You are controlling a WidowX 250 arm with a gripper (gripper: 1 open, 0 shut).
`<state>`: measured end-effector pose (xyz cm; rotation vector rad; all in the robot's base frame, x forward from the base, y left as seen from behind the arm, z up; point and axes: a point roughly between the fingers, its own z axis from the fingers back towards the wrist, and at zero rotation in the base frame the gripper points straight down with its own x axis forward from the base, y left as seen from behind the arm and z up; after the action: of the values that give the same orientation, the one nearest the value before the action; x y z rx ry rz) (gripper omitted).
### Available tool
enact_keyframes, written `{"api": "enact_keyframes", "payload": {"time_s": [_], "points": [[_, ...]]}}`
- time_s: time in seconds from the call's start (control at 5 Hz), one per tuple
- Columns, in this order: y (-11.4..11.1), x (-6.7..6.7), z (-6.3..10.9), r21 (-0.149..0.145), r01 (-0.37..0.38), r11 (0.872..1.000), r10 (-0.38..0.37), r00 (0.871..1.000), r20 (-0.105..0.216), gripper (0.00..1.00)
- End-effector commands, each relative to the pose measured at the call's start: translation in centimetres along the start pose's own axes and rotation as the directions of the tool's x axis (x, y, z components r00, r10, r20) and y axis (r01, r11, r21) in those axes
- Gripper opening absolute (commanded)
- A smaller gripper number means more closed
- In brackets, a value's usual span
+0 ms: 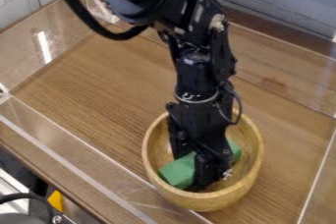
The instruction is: Remove the green block from inside the brown bowl and put it on the table
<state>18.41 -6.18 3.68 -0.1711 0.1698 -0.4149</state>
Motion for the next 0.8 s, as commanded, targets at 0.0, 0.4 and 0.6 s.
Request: {"api": "enact_keyframes", "payload": {"time_s": [0.0,0.4,0.6], "points": [[-0.1,-0.4,1.1,-0.006,0.002,1.0,-0.002,1.0,0.01,0.0],[-0.8,-0.4,3.0,-0.018,0.015,1.0,-0.015,1.0,0.014,0.0],[-1.2,-0.2,3.7,-0.016,0.052,0.999,-0.052,0.999,0.005,0.0]]}}
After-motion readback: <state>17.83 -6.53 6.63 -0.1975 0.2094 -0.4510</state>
